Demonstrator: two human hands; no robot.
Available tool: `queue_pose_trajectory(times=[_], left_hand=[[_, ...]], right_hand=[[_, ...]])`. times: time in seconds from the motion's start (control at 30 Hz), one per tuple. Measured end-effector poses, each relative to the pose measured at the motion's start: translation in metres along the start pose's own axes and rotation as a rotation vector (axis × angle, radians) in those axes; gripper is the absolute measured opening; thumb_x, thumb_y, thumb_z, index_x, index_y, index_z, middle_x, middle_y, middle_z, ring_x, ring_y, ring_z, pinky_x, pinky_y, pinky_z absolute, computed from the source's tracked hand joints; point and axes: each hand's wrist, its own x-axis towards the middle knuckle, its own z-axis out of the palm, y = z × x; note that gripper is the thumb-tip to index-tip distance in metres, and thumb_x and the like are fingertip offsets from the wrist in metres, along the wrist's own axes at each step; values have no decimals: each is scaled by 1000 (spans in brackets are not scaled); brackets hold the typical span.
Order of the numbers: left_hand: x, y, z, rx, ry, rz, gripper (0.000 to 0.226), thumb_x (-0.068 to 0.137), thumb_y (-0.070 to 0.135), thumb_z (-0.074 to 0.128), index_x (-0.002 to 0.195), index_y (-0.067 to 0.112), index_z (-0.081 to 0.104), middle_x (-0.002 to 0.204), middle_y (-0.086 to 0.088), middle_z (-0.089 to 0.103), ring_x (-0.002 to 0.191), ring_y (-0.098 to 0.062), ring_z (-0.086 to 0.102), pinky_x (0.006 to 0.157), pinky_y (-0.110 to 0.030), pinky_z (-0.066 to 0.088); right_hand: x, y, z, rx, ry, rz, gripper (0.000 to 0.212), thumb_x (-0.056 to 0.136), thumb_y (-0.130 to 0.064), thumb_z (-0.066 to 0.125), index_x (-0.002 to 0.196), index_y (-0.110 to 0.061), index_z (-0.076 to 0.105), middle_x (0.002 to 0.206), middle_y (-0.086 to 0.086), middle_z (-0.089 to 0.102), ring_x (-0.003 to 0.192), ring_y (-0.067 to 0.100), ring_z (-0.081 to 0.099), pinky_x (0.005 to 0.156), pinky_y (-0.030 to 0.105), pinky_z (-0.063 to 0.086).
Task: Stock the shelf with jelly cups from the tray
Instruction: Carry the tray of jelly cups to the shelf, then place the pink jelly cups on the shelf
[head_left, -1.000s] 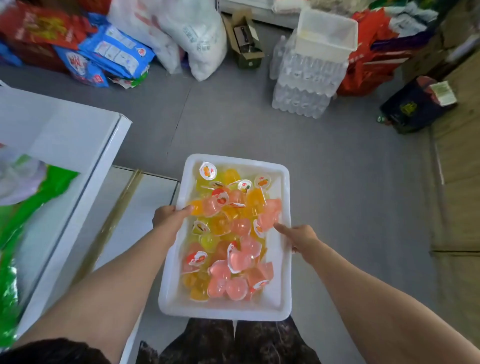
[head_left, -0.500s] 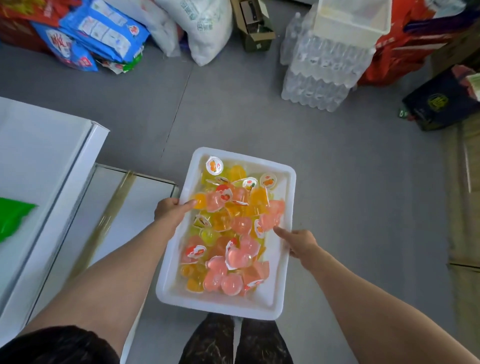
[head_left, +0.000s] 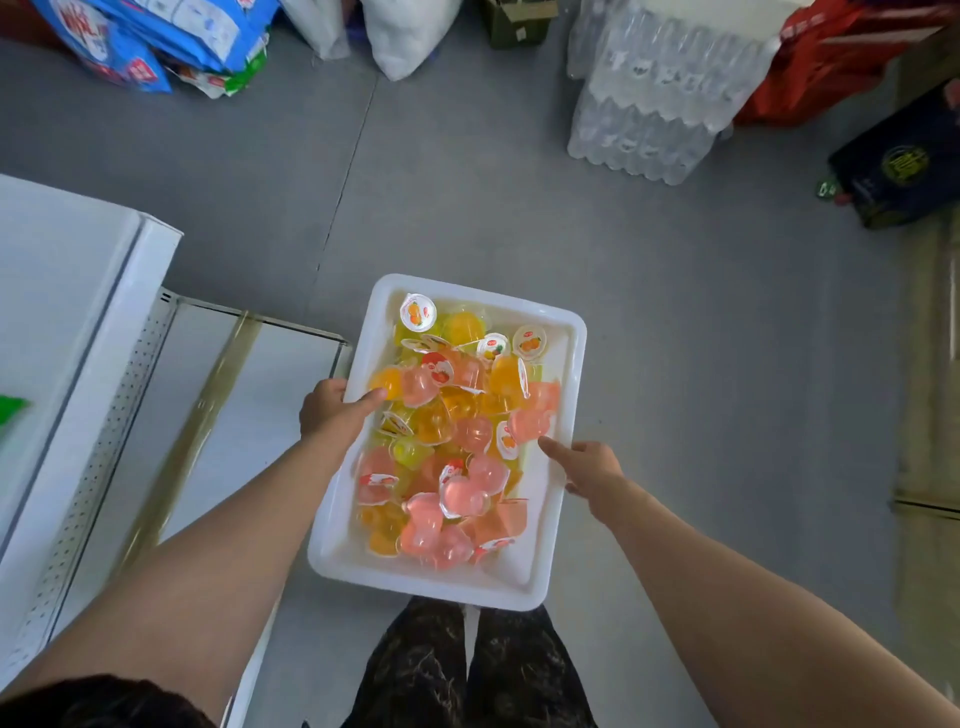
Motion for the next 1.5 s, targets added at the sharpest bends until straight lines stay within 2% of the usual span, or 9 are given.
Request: queue_pose_trajectory(times=[0.17,0.27,0.43,0.57,0.8,1.13,1.27,1.4,1.5], left_hand=[[-43,-1,6,-41,80,-19,47,82,39,76,118,14,59,115,-6,62,89,-18,58,68,-26,47],[-72,-21,19,-64,-40,-81,35,85,35,74,110,17,57,108,1,62,74,-10,60,51,-14,50],[-103,-62,43,37,-187,-133,47,82,46,74,119,20,60,117,3,64,100,-17,61,80,-30,49],[-111,-73,56,16,-263,-177,53,81,48,73,126,24,57,120,-1,61,104,-21,61,77,-29,48],[-103,-85,65,-11,-319,-201,52,78,47,76,124,34,53,116,1,62,103,-23,63,90,-40,55],[-95,-90,77,-109,-278,-231,57,73,45,82,113,22,49,106,3,61,94,-20,62,82,-35,52],[-95,-85,81,-88,-263,-259,67,67,57,81,116,22,50,105,7,64,96,-20,63,80,-33,53],[-90,-80,83,-120,-265,-320,63,68,57,79,110,17,56,100,0,67,82,-15,61,58,-26,44],[-88,-77,89,-143,-250,-363,62,66,52,83,107,14,56,101,-4,67,85,-21,63,64,-30,46]], right_hand=[[-28,-9,5,-185,202,-188,48,84,-43,71,120,-16,55,115,2,59,94,15,57,80,27,45],[-40,-10,18,-177,-4,-201,39,83,-48,71,109,-21,64,102,-1,67,80,14,60,72,26,46],[-44,-1,46,-115,-310,-131,58,84,-50,71,135,-30,53,122,3,59,96,16,60,92,35,51],[-37,3,63,-26,-428,-90,68,85,-44,69,146,-37,39,106,0,54,70,12,48,63,28,46],[-27,5,73,195,-361,-24,37,85,-35,74,114,-19,57,118,11,59,87,23,58,89,39,54],[-19,14,92,-23,-125,-5,18,83,-28,76,82,-23,59,83,3,66,71,23,59,80,42,58],[-18,17,94,-17,-89,4,21,83,-26,74,90,-24,54,87,1,64,75,24,63,78,41,57],[-18,17,92,20,-112,46,41,81,-30,75,111,-24,48,97,4,63,84,26,68,83,42,59],[-20,18,88,69,-117,70,46,83,-26,75,116,-26,43,96,5,60,75,22,64,83,43,59]])
